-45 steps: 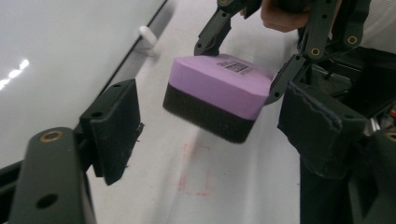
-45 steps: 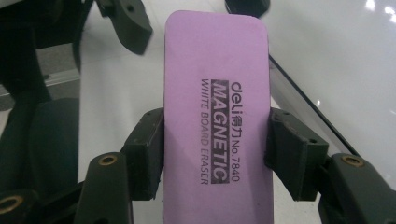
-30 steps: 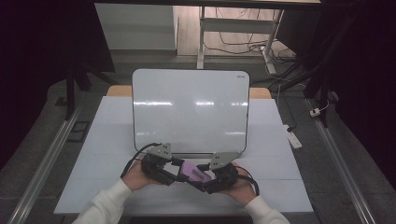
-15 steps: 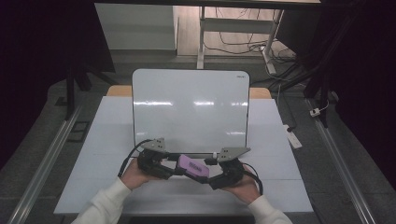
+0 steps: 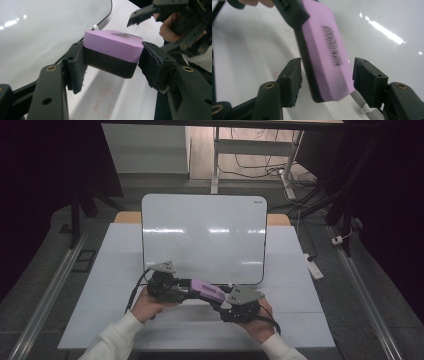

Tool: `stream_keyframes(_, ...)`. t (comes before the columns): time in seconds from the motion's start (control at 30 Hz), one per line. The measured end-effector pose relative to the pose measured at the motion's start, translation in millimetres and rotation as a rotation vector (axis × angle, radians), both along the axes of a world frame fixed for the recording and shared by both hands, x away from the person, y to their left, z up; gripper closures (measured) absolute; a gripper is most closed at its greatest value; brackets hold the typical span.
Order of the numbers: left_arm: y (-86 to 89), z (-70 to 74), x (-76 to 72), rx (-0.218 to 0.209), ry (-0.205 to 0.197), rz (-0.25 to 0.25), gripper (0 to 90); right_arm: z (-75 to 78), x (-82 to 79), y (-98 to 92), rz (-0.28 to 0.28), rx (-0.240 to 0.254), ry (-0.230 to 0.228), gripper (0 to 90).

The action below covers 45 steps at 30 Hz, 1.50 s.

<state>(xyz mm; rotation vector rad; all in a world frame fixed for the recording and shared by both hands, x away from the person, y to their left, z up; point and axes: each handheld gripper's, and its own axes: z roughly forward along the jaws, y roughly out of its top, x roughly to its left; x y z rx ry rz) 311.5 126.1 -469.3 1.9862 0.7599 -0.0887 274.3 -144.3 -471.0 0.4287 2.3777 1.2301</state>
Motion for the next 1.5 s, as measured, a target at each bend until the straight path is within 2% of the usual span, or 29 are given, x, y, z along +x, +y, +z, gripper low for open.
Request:
stream_keyframes(0.07, -1.8, 0.2, 1.0, -0.008, 0.011, 0.011, 39.7, -1.0, -2.1, 3.6, -0.003, -0.018, -0.022, 39.7)
stream_keyframes(0.17, -4.3, -0.2, 2.3, -0.006, 0.021, 0.022, 39.7, -1.7, -5.4, 9.0, -0.006, -0.05, -0.08, 43.4)
stream_keyframes(0.33, -7.2, -1.0, 3.5, -0.03, 0.053, 0.019, 39.7, -6.2, -12.2, 17.9, -0.027, -0.144, -0.186, 47.8)
stream_keyframes(0.4, -8.5, -0.7, 3.3, -0.039, 0.066, 0.011, 39.7, -7.7, -13.4, 19.6, -0.036, -0.16, -0.215, 51.4)
stream_keyframes(0.5, -10.5, 0.3, 1.8, -0.027, 0.06, 0.014, 39.7, -8.6, -15.8, 22.0, -0.049, -0.205, -0.263, 55.8)
stream_keyframes(0.63, -9.6, 0.3, 1.3, -0.038, 0.054, 0.016, 40.7, -10.2, -17.9, 23.8, -0.048, -0.244, -0.29, 61.4)
stream_keyframes(0.77, -7.2, 0.7, 1.4, -0.078, 0.059, 0.024, 39.9, -8.1, -16.6, 20.9, -0.054, -0.217, -0.281, 63.5)
stream_keyframes(0.9, -5.5, 1.8, -0.8, -0.089, 0.024, 0.039, 31.7, -5.2, -16.1, 17.5, -0.064, -0.185, -0.275, 64.2)
stream_keyframes(1.03, 2.2, 4.0, -5.1, -0.099, -0.019, 0.073, 26.4, -1.4, -12.9, 10.6, -0.088, -0.143, -0.246, 64.2)
stream_keyframes(1.13, 8.9, 4.8, -11.2, -0.081, -0.062, 0.098, 24.2, 1.8, -9.6, 2.7, -0.131, -0.094, -0.217, 64.2)
stream_keyframes(1.27, 18.3, 3.7, -20.7, -0.034, -0.107, 0.126, 22.4, 7.6, -3.0, -12.3, -0.211, -0.027, -0.195, 64.3)
stream_keyframes(1.37, 25.9, 2.5, -27.1, -0.005, -0.128, 0.139, 21.8, 11.2, 4.8, -25.9, -0.293, 0.031, -0.163, 64.3)
stream_keyframes(1.5, 37.6, -0.9, -35.5, 0.041, -0.151, 0.166, 21.6, 12.3, 11.5, -38.8, -0.378, 0.068, -0.145, 64.2)
